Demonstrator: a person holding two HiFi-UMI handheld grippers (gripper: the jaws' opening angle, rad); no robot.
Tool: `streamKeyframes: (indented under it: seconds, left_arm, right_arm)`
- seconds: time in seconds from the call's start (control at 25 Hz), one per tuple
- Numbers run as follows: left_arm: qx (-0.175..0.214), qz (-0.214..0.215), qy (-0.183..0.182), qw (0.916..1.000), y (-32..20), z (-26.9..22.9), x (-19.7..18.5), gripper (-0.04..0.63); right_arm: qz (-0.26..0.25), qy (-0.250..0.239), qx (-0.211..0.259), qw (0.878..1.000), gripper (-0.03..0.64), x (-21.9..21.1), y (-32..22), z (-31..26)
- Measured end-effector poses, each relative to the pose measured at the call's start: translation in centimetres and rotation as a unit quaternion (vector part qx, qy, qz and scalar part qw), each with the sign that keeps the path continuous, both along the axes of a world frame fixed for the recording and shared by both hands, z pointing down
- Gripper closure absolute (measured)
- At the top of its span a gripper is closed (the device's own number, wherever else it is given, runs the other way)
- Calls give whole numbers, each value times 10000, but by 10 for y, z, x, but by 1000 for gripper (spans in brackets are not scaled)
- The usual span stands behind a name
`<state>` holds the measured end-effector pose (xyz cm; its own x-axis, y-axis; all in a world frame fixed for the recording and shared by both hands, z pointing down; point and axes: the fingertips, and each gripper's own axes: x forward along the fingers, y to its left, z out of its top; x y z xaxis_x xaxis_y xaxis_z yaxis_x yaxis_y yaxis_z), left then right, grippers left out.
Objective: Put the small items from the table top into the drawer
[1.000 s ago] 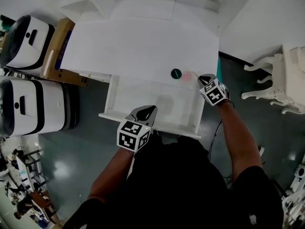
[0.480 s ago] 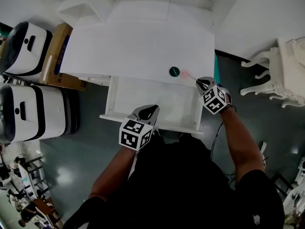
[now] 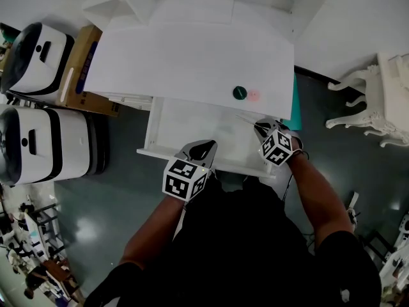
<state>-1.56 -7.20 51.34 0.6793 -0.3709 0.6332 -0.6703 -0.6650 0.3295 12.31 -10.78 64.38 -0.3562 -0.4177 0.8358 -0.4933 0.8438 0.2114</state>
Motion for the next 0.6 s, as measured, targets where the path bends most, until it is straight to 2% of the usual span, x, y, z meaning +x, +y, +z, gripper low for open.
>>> streamKeyframes:
  seconds: [0.36, 0.6]
  left_arm:
    - [-153, -275, -67, 9995, 3, 8, -13, 592]
    - [-263, -464, -150, 9985, 2, 14, -24, 592]
  right_arm:
    - [-306, 156, -392, 9986, 574, -22, -2, 55]
    - [-692, 366, -623, 9950, 574, -35, -7, 91]
